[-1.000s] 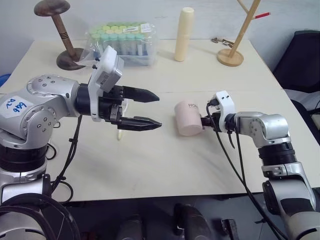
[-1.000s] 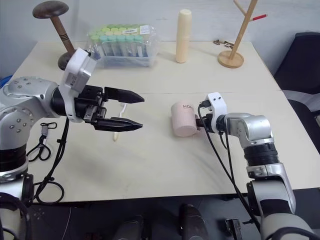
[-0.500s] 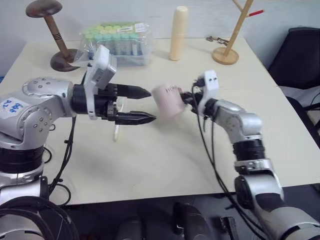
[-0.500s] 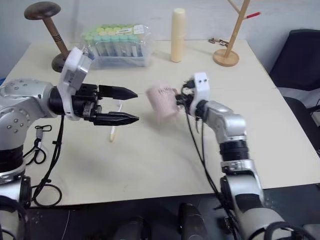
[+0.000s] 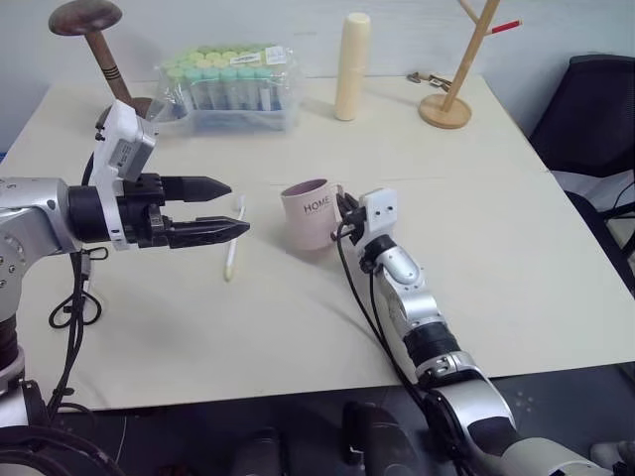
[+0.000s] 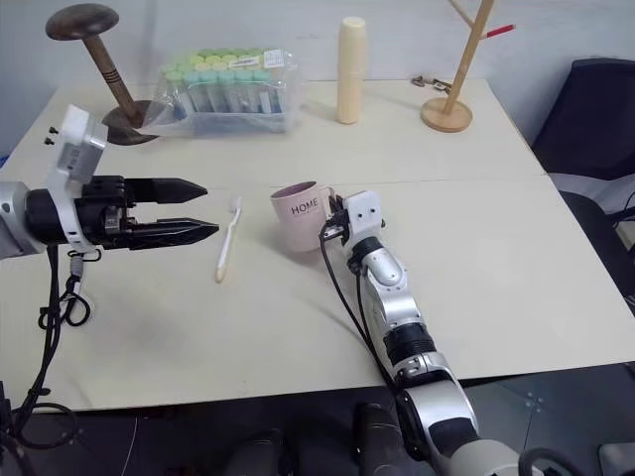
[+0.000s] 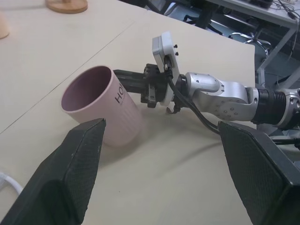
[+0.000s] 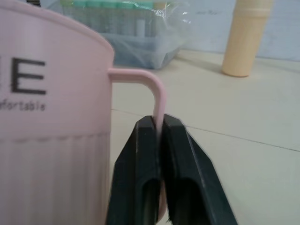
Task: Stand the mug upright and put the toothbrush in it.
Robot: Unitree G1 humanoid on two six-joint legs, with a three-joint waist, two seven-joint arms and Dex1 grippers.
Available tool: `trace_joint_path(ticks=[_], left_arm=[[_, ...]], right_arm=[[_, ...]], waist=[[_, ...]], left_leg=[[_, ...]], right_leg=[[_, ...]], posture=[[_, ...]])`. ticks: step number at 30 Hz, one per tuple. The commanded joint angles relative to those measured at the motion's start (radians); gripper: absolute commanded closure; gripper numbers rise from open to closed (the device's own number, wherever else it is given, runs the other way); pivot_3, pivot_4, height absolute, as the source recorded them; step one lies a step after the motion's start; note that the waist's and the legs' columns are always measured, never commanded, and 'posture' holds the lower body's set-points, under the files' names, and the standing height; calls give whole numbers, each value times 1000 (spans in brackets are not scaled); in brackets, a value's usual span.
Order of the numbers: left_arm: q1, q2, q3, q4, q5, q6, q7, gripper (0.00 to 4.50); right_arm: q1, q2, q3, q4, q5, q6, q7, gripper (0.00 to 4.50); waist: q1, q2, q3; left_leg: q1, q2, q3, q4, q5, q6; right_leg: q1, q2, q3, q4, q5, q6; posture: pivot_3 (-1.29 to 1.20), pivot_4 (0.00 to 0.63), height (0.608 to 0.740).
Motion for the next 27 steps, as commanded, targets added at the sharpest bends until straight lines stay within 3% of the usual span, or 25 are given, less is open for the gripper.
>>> trace_joint_path(ticks=[1, 7, 14, 17, 20, 22, 27], left_arm=[[-20, -14, -10, -24, -24, -11, 1, 458], [-38, -43, -47, -13, -13, -36, -1, 458], [-13, -33, -10, 19, -3, -30, 40, 458], [-48, -40, -34, 102, 82, 86, 226, 458], [-172, -184, -75, 241, 223, 223, 514, 458], [-237, -303, -76, 317, 273, 273, 620, 458], [-350, -536, -106, 590, 379, 233, 730, 458]], right_arm=[[50, -29, 28, -175, 24, 52, 79, 3143], [136, -132, 40, -450, 65, 240, 177, 1090], [258, -384, -22, -771, 185, 534, 336, 1090], [309, -531, -151, -928, 410, 735, 441, 1090], [310, -663, -288, -1061, 715, 915, 531, 537], [273, -731, -344, -1106, 871, 1009, 531, 9], [117, -815, -381, -1104, 1024, 1087, 472, 9]], waist=[[2, 0, 0], [9, 0, 0], [27, 1, 0], [38, 1, 1], [64, 2, 1], [75, 0, 1], [87, -3, 1]], left_leg=[[0, 0, 0, 0, 0, 0], [0, 0, 0, 0, 0, 0], [-1, 0, 0, 0, 0, 0], [0, 0, 0, 0, 0, 0], [0, -1, 0, 2, 0, 1], [0, -2, -1, 3, 0, 1], [0, -3, 3, 4, 0, 2]], right_leg=[[0, 0, 0, 0, 0, 0], [0, 0, 0, 0, 0, 0], [0, 0, 0, 0, 0, 0], [0, 0, 1, 0, 0, 0], [1, 0, 0, 0, 0, 0], [2, 0, 0, 1, 1, 2], [3, -1, -1, 0, 2, 3]], posture=[[0, 150, 740], [0, 150, 740], [0, 150, 740], [0, 150, 740], [0, 150, 740], [0, 150, 740], [0, 150, 740]])
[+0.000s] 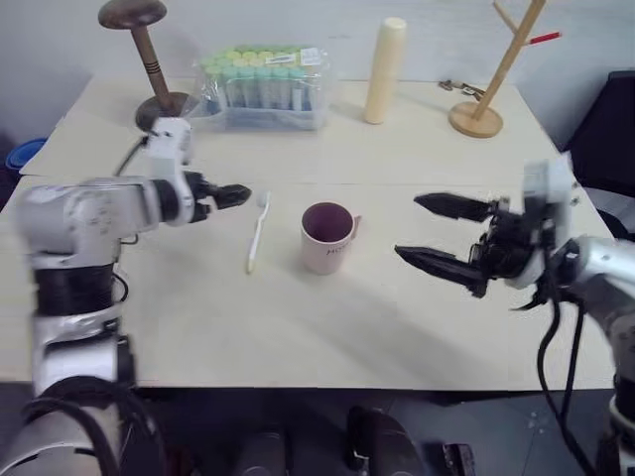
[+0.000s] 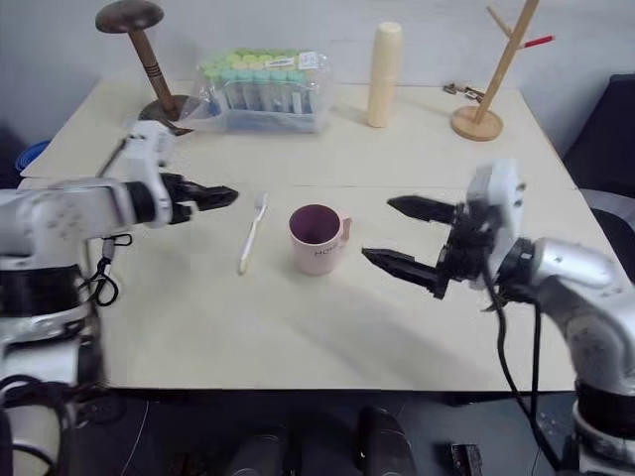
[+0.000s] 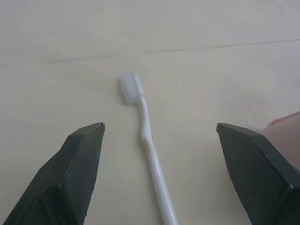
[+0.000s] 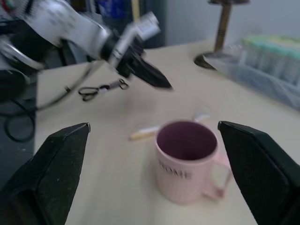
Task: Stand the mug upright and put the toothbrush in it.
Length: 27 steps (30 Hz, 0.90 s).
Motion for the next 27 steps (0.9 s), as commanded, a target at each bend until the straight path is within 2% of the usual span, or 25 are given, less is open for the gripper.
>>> trace_joint_path(ticks=[1, 3, 8, 11, 20, 22, 24, 27], left_arm=[[-71, -80, -27, 157, 67, -41, 38, 458], [-91, -108, -37, 254, 115, -80, 65, 458], [-107, -123, -128, 413, 207, -202, 14, 458], [-113, -138, -150, 444, 230, -240, -13, 976], [-106, -167, -107, 437, 249, -220, -16, 3870], [-101, -163, -97, 420, 253, -221, -13, 4345], [-102, -161, -65, 391, 251, -290, -7, 4342], [-97, -152, -36, 295, 237, -510, -67, 4342]], right_arm=[[-65, -56, -40, -8, 86, 39, -29, 9], [-86, -72, -36, 4, 77, 40, -42, 9], [-84, -103, -50, -18, 120, 58, -56, 9], [-62, -122, -49, -38, 100, 47, -67, 0], [-42, -132, -25, -54, 54, 33, -99, 0], [-26, -141, -27, -54, 45, 42, -100, 0], [-3, -145, -40, -52, 69, 65, -107, 0], [42, -164, -54, -75, 64, 63, -98, 0]], waist=[[0, -1, 0], [-1, -1, 0], [-3, -1, 0], [0, -1, 0], [4, -1, 0], [3, -1, 0], [2, -1, 0], [1, -1, 0]], left_leg=[[-1, 0, 4, 0, 0, 0], [-2, 0, 6, -2, 0, 0], [0, 1, 9, -3, 0, 0], [1, 1, 9, -1, 0, 0], [0, 0, 8, 0, 0, 0], [0, 0, 8, 0, 0, 0], [0, 0, 8, 0, 0, 0], [0, 1, 8, -1, 0, 0]], right_leg=[[-1, 0, 0, -1, 0, 0], [-2, 0, 0, -2, 0, 0], [-2, 0, 0, -1, 0, 0], [-2, 0, 0, 0, 0, 0], [-1, -1, 0, 0, 1, 0], [-1, -1, 0, 0, 1, 0], [-1, -1, 0, 0, 1, 0], [-2, -1, 0, 0, 1, 0]], posture=[[0, 150, 740], [0, 150, 740], [0, 150, 740], [0, 150, 740], [0, 150, 740], [0, 150, 740], [0, 150, 740], [0, 150, 740]])
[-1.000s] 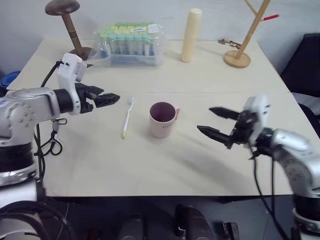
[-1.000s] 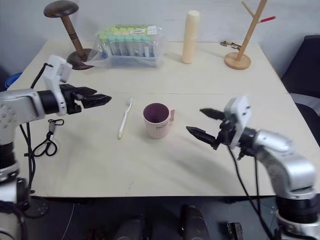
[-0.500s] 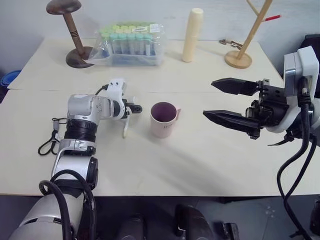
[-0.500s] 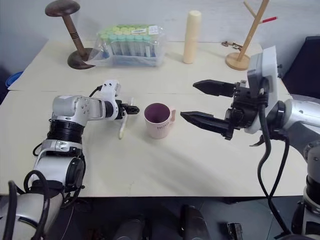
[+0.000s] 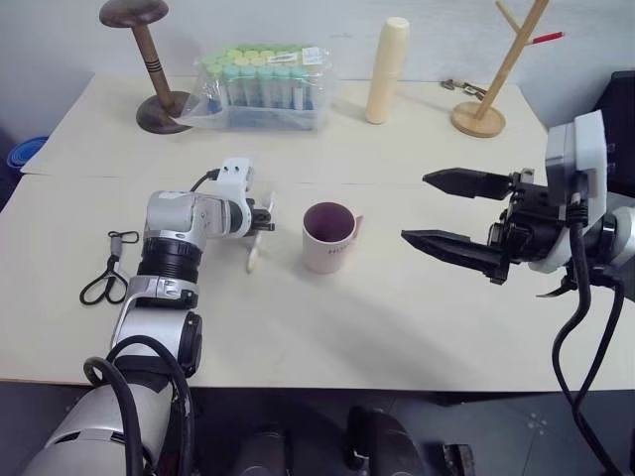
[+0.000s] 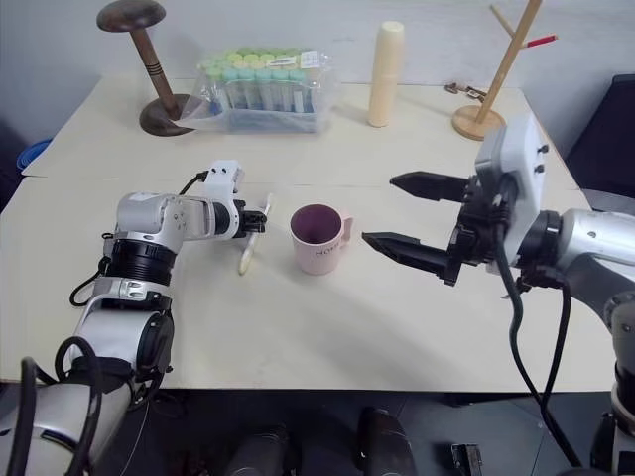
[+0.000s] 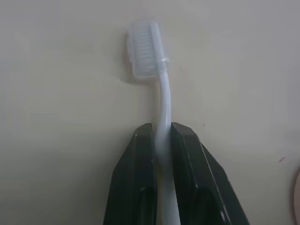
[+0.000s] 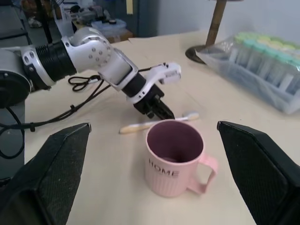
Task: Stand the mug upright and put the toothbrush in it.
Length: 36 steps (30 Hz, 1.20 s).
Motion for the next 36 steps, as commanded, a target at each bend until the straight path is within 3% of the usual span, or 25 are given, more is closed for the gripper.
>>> trace_joint_path(ticks=[1, 5, 11, 16, 24, 30, 33, 36], left_arm=[[-8, -4, 86, -175, -77, -254, -130, 4342], [34, -17, 192, -375, -266, -356, -338, 4342], [82, -58, 137, -525, -356, -301, -386, 4342], [136, -113, 35, -585, -325, -345, -400, 4342], [162, -171, -67, -447, -185, -573, -428, 4342], [187, -185, -64, -414, -152, -697, -436, 2460], [217, -156, -57, -500, -191, -631, -442, 1513], [255, -56, -11, -656, -302, -443, -463, 551]], right_arm=[[39, -35, -36, -49, -22, -14, -7, 0], [75, -22, -53, -58, -25, -13, -56, 0], [125, -13, -58, -69, -35, -23, -92, 0], [148, -10, -69, -70, -30, -32, -96, 0], [155, -1, -86, -74, 11, -34, -115, 0], [134, 13, -82, -65, 59, -39, -146, 0], [133, 1, -73, -61, 54, -43, -130, 0], [134, -11, -78, -39, 43, -44, -104, 0]], waist=[[0, -1, 0], [-1, -2, 1], [0, -1, 1], [0, -1, 1], [0, -1, 1], [-1, -1, 1], [1, -1, 1], [-4, -1, 1]], left_leg=[[-1, 0, 0, 0, 0, 0], [-4, 1, -1, 1, 0, 0], [-1, 0, 0, 1, 0, 0], [-2, 0, -1, 1, 0, 0], [-2, 0, 0, 0, 0, 0], [-2, 1, 0, 0, 0, 0], [-2, 1, -1, 0, 0, 0], [-2, 1, -1, -1, 0, 1]], right_leg=[[0, 0, 0, 0, 0, 0], [-3, 0, -1, -1, 0, 0], [0, 0, -1, -1, 0, 0], [0, 0, 0, -2, 1, 0], [0, 1, 0, -2, 1, 0], [0, 1, 0, -3, 1, 0], [0, 1, 0, -3, 1, 0], [0, 1, 0, -4, 1, 0]], posture=[[0, 150, 740], [0, 150, 740], [0, 150, 740], [0, 150, 740], [0, 150, 740], [0, 150, 740], [0, 150, 740], [0, 150, 740]])
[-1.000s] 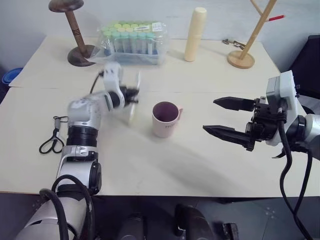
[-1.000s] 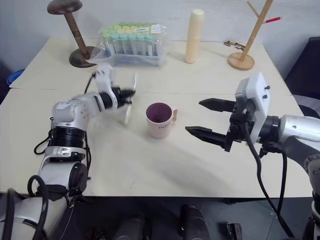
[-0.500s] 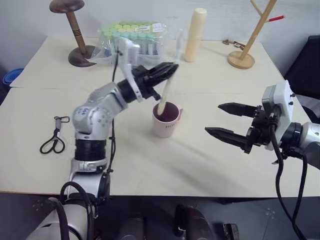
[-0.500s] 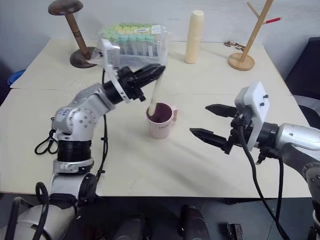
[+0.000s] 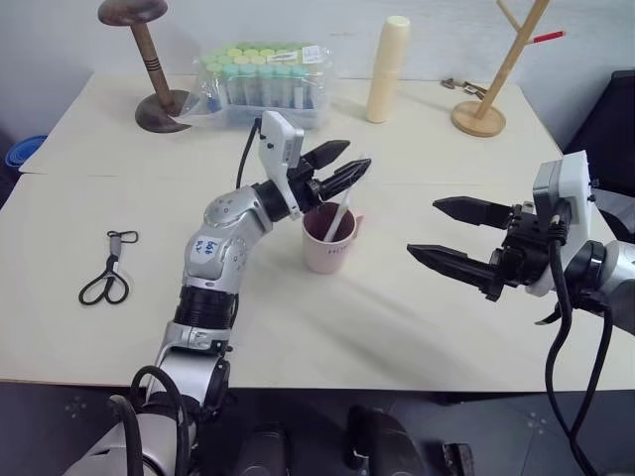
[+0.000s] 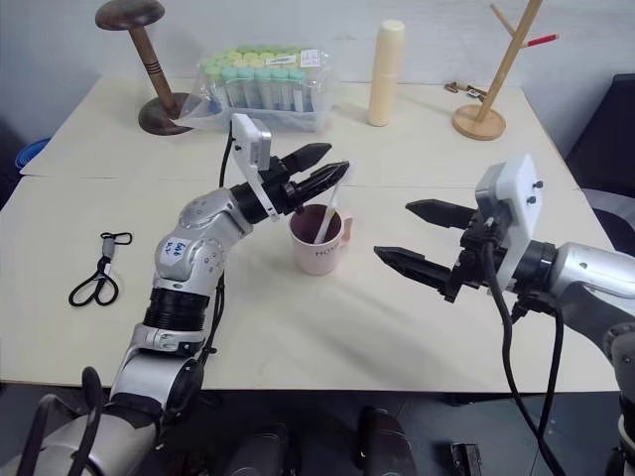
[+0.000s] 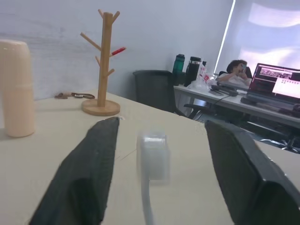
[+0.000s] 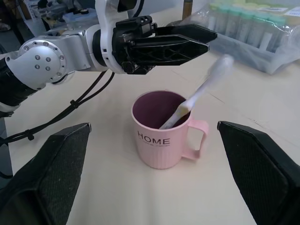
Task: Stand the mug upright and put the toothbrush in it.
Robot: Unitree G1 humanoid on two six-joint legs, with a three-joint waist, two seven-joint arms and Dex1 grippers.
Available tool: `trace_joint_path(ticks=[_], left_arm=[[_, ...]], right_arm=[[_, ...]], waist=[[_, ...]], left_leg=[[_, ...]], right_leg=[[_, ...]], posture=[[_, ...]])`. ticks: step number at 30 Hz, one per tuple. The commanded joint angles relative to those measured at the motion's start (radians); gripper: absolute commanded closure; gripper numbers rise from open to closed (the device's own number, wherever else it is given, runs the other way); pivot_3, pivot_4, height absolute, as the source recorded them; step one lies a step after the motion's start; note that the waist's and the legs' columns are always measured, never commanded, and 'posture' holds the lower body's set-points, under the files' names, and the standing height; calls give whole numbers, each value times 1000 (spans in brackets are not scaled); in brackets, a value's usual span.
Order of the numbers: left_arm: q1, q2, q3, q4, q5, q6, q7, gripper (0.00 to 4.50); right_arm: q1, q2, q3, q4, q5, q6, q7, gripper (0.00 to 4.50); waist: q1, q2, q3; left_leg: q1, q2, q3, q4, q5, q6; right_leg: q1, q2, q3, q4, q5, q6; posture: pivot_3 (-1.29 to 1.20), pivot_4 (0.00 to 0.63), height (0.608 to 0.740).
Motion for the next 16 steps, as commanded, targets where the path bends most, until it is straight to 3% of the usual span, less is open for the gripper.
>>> trace_joint_path(ticks=[1, 2, 5, 6, 9, 12, 16], left_arm=[[17, 113, 75, -182, -135, 180, -38, 287], [21, 148, 92, -209, -165, 220, -47, 287], [42, 475, 164, -256, -237, 352, -262, 287], [59, 601, 170, -251, -231, 357, -361, 287], [105, 843, 161, -209, -191, 300, -562, 287], [130, 971, 149, -150, -130, 215, -670, 287], [111, 965, 147, -100, -98, 127, -691, 287]], right_arm=[[-1, -23, -36, 11, -6, -23, 39, 0], [1, -28, -37, 17, -11, -25, 51, 0], [7, -63, -26, 67, -57, -37, 136, 0], [10, -75, -21, 83, -73, -45, 169, 0], [14, -97, -11, 119, -108, -68, 244, 0], [-2, -102, -2, 155, -142, -88, 294, 0], [-35, -91, 11, 184, -167, -92, 320, 0]], waist=[[-4, 0, 0], [-4, 0, 0], [-11, 0, 0], [-16, 0, 0], [-24, 0, 0], [-4, 1, 0], [4, 1, 0]], left_leg=[[0, 0, 0, 0, 0, 0], [0, 1, 0, 0, 0, 0], [0, 2, 0, 0, 0, 0], [2, 2, 0, -1, 0, 0], [2, 1, 2, -3, 0, 0], [1, 0, 1, -2, 0, 0], [1, 0, 1, -1, 0, 0]], right_leg=[[0, 0, 0, 0, 0, 0], [0, 1, 0, 0, 0, 0], [-1, 2, 1, 0, 0, -1], [-1, 1, 1, 0, 0, -1], [-1, 2, 0, -1, -1, -2], [0, 1, 0, -2, -1, -2], [0, 2, 0, -2, 0, -1]], posture=[[0, 150, 740], [0, 150, 740], [0, 150, 740], [0, 150, 740], [0, 150, 740], [0, 150, 740], [0, 150, 740]])
